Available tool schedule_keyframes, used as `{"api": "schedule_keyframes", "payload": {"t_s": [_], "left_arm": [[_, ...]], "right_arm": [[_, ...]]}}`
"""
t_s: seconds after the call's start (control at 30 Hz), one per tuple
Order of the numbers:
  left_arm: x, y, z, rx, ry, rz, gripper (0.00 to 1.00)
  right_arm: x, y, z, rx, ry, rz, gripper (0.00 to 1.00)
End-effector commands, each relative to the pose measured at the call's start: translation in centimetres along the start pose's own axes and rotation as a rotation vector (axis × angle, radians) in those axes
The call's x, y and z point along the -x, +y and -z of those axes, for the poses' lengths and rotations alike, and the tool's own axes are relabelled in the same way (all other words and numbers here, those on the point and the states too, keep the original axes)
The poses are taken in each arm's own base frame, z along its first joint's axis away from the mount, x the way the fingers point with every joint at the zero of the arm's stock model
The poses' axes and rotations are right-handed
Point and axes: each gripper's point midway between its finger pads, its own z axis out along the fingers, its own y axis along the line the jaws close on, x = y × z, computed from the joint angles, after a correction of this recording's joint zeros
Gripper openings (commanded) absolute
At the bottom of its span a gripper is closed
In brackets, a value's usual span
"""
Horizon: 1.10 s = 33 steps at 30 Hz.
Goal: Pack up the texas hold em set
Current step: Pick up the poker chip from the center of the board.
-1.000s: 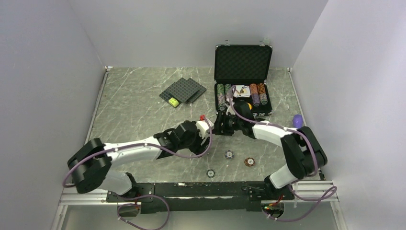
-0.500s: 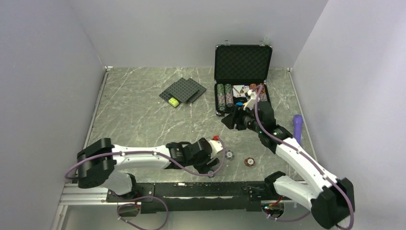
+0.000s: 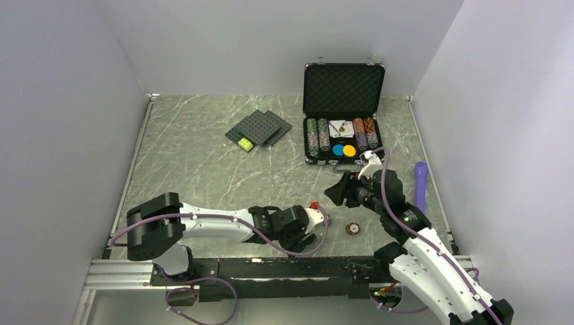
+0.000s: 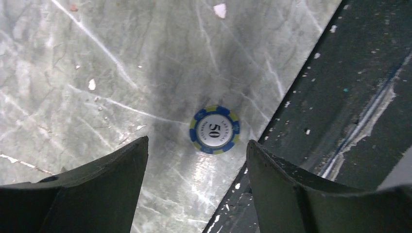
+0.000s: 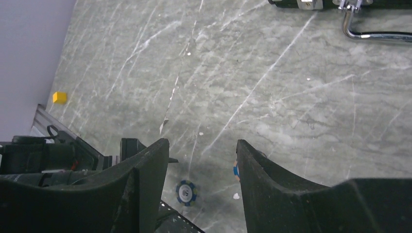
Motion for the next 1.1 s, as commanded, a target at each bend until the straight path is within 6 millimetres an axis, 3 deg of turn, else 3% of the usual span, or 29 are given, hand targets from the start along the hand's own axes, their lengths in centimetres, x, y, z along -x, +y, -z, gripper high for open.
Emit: {"api": "schedule_keyframes", "payload": {"t_s": [0.0, 0.43, 0.77, 1.07], "left_arm": [[1.7, -2.6, -0.1, -0.103, -0.054, 0.029, 0.77], [-0.6, -1.0, -1.3, 0.003, 0.011, 0.044, 0.74], [-1.6, -0.7, -2.0, 0.016, 0.048, 0.021, 0.62], [-3.5, 0.6, -2.2, 0.096, 0.079, 0.071, 0.47]], "right_arm": [[-1.2, -0.7, 0.6, -0.04, 0.044, -0.023, 0.57], [-6.6, -0.2, 1.5, 0.029, 0.209, -0.108, 0.52], [-10.1, 0.2, 1.4, 0.029, 0.327, -0.153, 0.5], [-11.9, 1.1, 0.5, 0.025, 0.36, -0.189, 0.5]]}}
